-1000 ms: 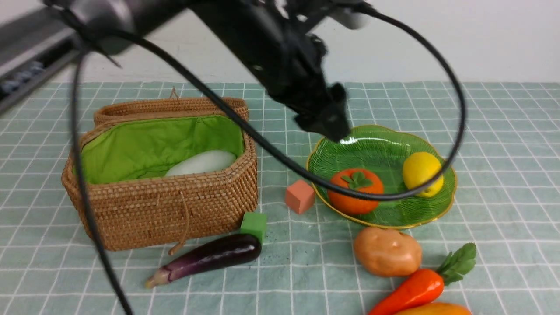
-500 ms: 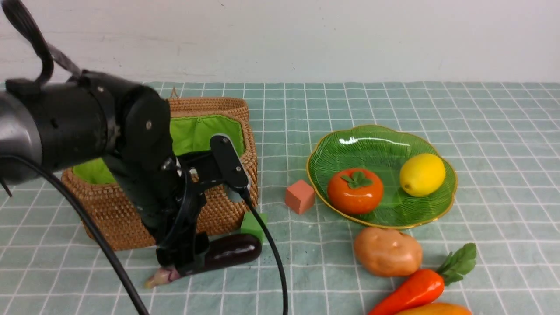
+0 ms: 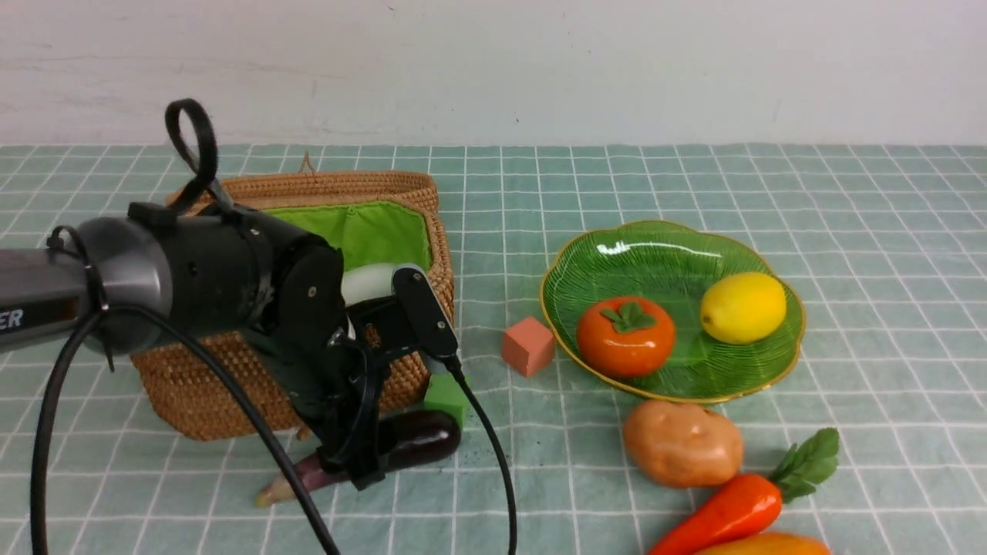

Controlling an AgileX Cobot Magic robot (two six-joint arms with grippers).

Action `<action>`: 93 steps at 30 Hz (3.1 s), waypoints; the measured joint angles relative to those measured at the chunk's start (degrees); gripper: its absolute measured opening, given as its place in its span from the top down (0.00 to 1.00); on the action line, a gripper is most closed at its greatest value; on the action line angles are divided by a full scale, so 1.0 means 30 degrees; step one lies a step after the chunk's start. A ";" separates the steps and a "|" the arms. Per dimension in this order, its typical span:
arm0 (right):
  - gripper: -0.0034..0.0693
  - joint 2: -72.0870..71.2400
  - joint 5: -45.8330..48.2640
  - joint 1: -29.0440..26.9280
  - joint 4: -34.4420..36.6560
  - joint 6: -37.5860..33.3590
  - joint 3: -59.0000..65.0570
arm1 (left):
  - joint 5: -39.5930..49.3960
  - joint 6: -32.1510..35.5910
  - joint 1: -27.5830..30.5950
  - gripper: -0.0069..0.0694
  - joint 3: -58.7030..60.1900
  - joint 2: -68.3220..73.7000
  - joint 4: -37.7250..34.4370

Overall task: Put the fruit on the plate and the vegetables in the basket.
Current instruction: Use the left arm to grab an eggplant and put it into the left basket

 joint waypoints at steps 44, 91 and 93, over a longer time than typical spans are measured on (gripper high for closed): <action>0.62 0.0000 0.0000 0.0000 -0.0016 0.0000 0.0000 | 0.3535 -0.0150 0.0026 0.21 -0.1386 -0.0836 -0.1990; 0.62 0.0000 0.0000 0.0000 -0.0016 0.0000 0.0000 | -0.2963 -0.3477 0.0408 0.43 -0.1344 -0.5699 0.5854; 0.62 0.0000 0.0000 0.0000 -0.0016 0.0000 0.0000 | -0.6150 -0.5589 0.1346 0.43 -0.1323 -0.5493 0.7976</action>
